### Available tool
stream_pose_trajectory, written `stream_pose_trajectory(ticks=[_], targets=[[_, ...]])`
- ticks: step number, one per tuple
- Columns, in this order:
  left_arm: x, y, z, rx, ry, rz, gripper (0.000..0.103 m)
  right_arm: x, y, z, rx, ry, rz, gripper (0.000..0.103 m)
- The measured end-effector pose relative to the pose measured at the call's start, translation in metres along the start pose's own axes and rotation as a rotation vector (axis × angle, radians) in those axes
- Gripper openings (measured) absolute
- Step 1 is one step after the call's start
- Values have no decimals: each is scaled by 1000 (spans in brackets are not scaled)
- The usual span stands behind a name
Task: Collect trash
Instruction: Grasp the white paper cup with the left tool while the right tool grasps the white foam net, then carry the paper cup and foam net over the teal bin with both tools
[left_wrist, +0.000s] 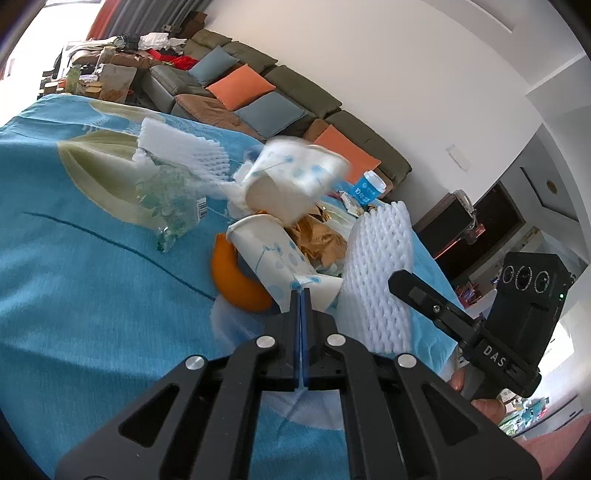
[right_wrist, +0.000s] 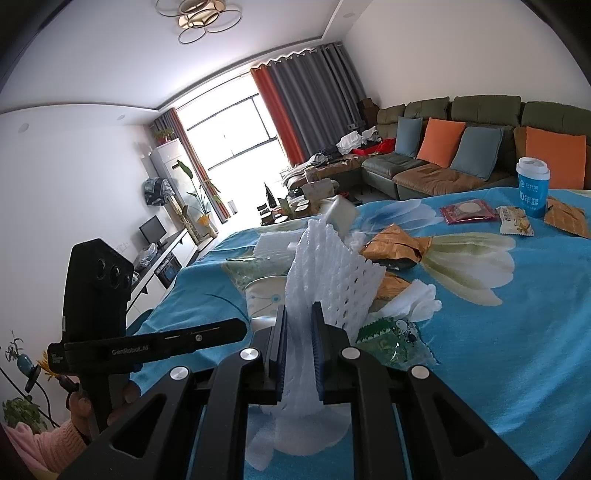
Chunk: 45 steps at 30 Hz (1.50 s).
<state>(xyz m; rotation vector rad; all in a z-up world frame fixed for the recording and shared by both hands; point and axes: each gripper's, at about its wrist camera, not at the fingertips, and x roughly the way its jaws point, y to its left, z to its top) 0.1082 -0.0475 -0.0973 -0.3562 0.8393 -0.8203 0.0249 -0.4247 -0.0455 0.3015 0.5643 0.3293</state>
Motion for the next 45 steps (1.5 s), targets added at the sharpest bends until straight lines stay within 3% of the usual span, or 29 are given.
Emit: stream_pose_trajectory(ticks=[3, 4, 5, 7, 11, 15, 16, 17, 20, 29, 36, 45], targets=[[-6, -1, -1, 8, -3, 24, 3, -1, 0, 0, -4, -1, -7, 11], [-6, -1, -1, 9, -3, 28, 15, -1, -1, 1, -2, -2, -8, 11], [-6, -4, -1, 7, 0, 26, 33, -1, -3, 2, 1, -3, -10, 11], [-8, -4, 4, -6, -5, 25, 50, -1, -5, 2, 7, -3, -11, 11], [0, -6, 16, -11, 7, 35, 60, 1, -7, 2, 9, 3, -12, 11], [13, 2, 25, -66, 48, 11, 58, 4, -10, 1, 13, 12, -5, 11], [16, 4, 26, -77, 56, 0, 51, 4, -10, 0, 12, 14, -4, 11], [18, 5, 26, -86, 64, -6, 37, 4, -10, 0, 11, 16, -3, 11], [19, 7, 26, -100, 71, -16, 26, 4, -9, 0, 9, 17, 1, 11], [-1, -3, 18, -53, 51, -18, 20, 0, 0, 4, -11, 12, 19, 11], [-64, -8, -2, 9, -23, 47, 20, 3, 29, 9, -60, 15, 102, 11], [-145, 24, -24, -57, -116, 102, 20, 23, 74, 15, -137, 45, 205, 11]])
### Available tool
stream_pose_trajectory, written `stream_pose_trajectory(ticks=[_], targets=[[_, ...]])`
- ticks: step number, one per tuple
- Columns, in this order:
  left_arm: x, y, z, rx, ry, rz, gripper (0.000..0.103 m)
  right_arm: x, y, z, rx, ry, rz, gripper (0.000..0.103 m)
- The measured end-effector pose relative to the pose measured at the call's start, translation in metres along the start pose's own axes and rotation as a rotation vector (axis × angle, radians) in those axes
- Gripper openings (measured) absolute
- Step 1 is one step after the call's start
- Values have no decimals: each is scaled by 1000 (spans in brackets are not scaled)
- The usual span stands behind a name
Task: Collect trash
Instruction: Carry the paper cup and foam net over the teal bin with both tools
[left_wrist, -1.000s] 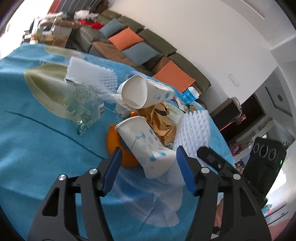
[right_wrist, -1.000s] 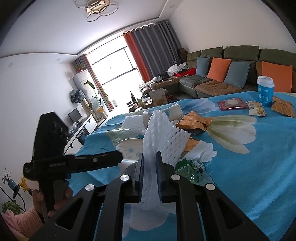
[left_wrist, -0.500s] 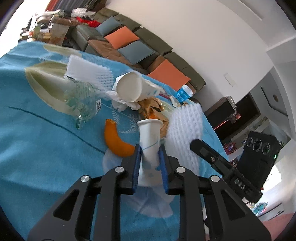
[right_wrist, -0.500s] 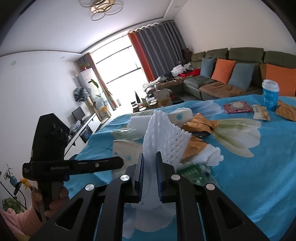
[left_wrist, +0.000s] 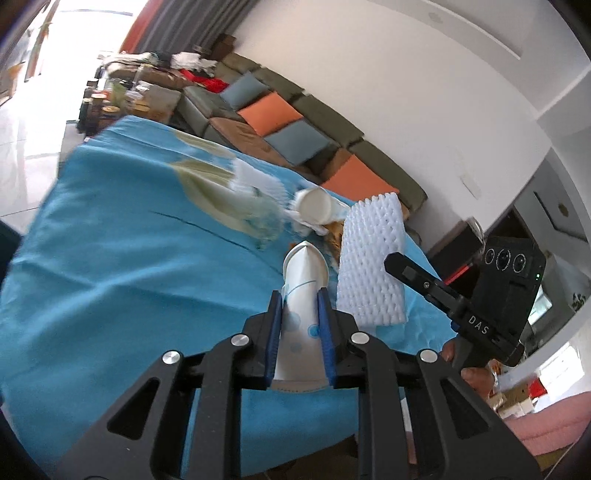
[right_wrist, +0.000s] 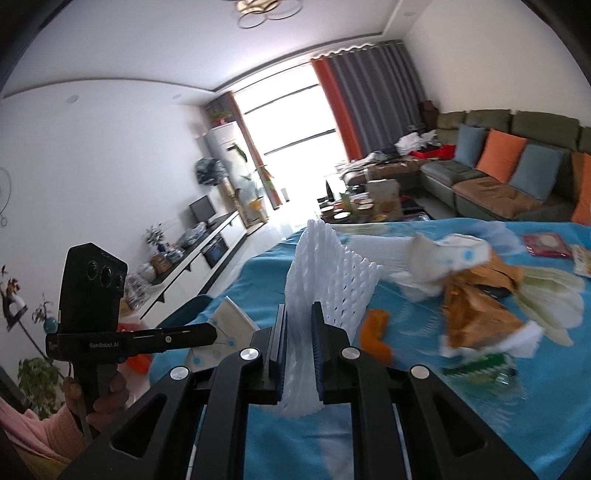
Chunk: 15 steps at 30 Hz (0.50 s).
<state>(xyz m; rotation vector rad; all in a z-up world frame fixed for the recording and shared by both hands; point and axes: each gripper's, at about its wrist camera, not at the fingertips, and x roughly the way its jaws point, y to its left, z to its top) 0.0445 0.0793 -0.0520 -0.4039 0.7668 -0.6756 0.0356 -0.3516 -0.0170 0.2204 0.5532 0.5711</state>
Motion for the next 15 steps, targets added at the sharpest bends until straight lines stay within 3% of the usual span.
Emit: stream_pose_trajectory(ticks=[4, 12, 15], targets=[[-25, 13, -6, 2, -13, 34, 20, 15, 12, 1, -39, 23, 13, 11], [-49, 25, -15, -7, -14, 59, 20, 45, 0, -5, -18, 113, -60, 12], [-55, 29, -16, -17, -20, 48, 20, 48, 0, -6, -10, 124, -87, 23]])
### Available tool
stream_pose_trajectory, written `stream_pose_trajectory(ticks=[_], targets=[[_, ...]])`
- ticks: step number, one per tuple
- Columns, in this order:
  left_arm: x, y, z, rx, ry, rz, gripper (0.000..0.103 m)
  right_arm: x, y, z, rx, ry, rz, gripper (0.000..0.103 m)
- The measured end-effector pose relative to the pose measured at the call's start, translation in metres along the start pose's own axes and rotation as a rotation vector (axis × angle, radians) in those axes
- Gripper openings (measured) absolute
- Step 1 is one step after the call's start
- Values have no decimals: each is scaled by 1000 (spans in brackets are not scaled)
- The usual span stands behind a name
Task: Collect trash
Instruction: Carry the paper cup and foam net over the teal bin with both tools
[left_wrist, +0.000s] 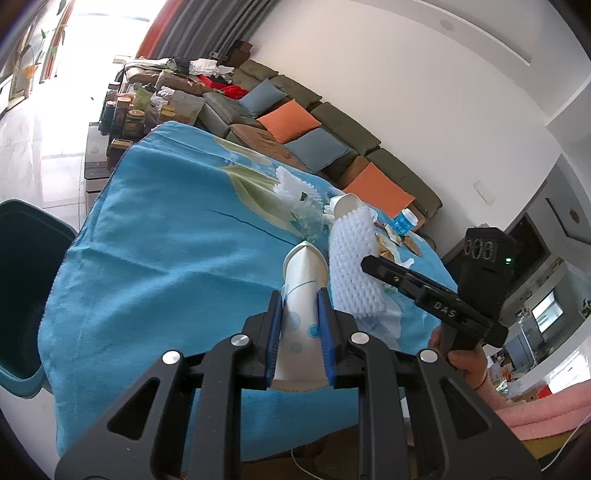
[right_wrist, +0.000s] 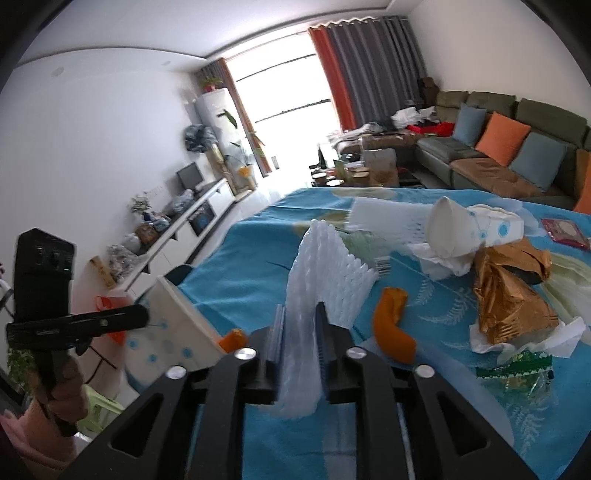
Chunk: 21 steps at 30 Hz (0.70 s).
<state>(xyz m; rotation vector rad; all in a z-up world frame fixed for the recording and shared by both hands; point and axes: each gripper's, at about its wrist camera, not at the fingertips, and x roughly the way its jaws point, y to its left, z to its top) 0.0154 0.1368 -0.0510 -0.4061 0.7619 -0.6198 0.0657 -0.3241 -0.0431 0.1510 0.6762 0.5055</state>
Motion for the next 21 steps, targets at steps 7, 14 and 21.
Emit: stream_pose_trajectory(ticks=[7, 14, 21], targets=[[-13, 7, 1, -15, -16, -36, 20, -17, 14, 3, -39, -82, 21, 34], [-24, 15, 5, -37, -40, -46, 20, -15, 26, 4, -63, -78, 92, 33], [-36, 14, 4, -47, -59, -106, 20, 7, 34, -1, -3, 24, 301, 33]])
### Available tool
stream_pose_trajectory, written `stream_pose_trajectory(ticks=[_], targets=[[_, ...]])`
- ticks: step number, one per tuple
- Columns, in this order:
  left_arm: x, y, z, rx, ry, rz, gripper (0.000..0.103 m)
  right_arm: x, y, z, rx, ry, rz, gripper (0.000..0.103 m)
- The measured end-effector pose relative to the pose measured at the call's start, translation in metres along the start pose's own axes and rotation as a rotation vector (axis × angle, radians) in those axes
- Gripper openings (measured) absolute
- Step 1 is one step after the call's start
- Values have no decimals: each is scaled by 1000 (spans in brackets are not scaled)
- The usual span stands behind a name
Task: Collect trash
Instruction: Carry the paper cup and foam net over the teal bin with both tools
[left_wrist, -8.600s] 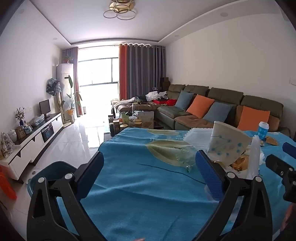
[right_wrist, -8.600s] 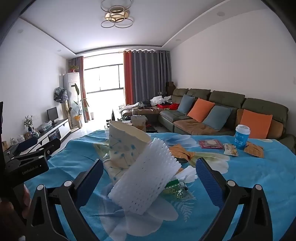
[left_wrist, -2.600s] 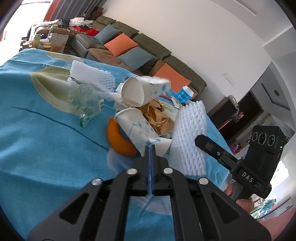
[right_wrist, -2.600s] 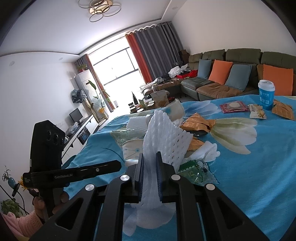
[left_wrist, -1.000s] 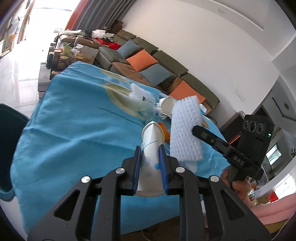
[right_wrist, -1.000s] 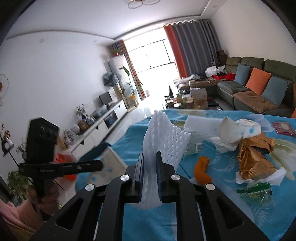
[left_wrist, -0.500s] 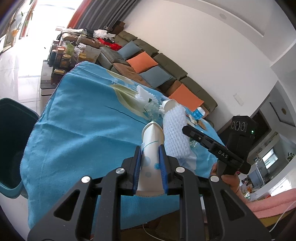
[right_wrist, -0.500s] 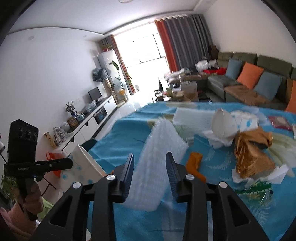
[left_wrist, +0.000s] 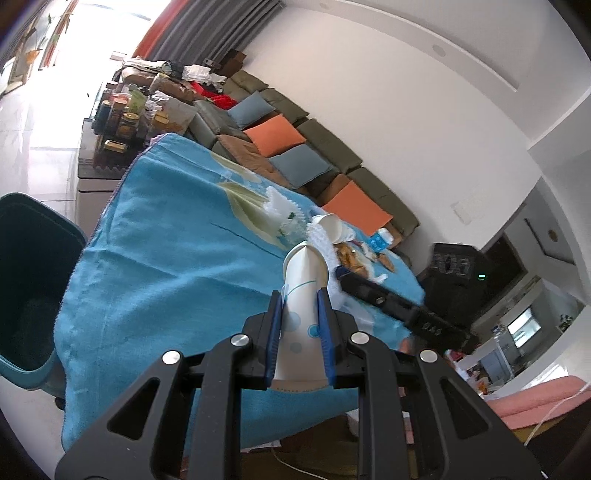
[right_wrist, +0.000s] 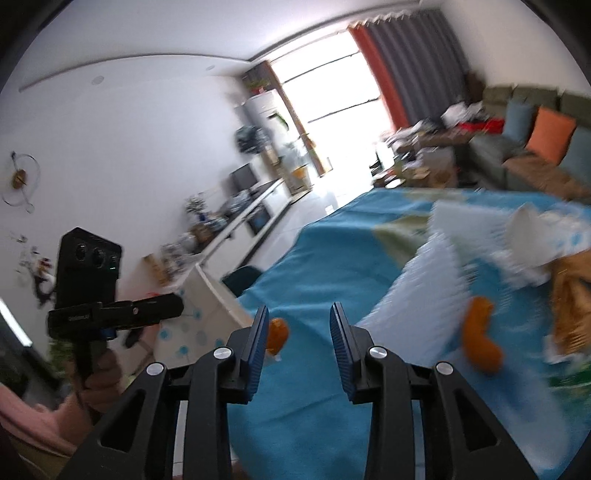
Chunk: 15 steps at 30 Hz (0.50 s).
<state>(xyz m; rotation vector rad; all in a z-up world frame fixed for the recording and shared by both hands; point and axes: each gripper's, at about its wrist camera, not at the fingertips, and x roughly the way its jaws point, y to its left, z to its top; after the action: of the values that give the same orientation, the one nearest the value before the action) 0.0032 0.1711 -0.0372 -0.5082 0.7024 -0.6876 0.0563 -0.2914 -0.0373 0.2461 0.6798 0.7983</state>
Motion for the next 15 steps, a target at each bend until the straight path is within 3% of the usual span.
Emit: stream_pose_trajectory(ticks=[6, 7, 8, 9, 15], targets=[[-10, 0, -3, -12, -11, -46, 20, 16, -3, -3, 111, 44, 153, 32], [-12, 1, -3, -16, -10, -51, 20, 21, -6, -3, 126, 52, 180, 27], [-12, 2, -4, -22, -9, -55, 20, 23, -8, -3, 147, 64, 216, 13], [-13, 4, -5, -29, -8, -60, 20, 27, -10, -5, 170, 81, 247, 10], [-20, 11, -9, -47, -14, -41, 20, 25, 2, 1, 139, 70, 217, 9]])
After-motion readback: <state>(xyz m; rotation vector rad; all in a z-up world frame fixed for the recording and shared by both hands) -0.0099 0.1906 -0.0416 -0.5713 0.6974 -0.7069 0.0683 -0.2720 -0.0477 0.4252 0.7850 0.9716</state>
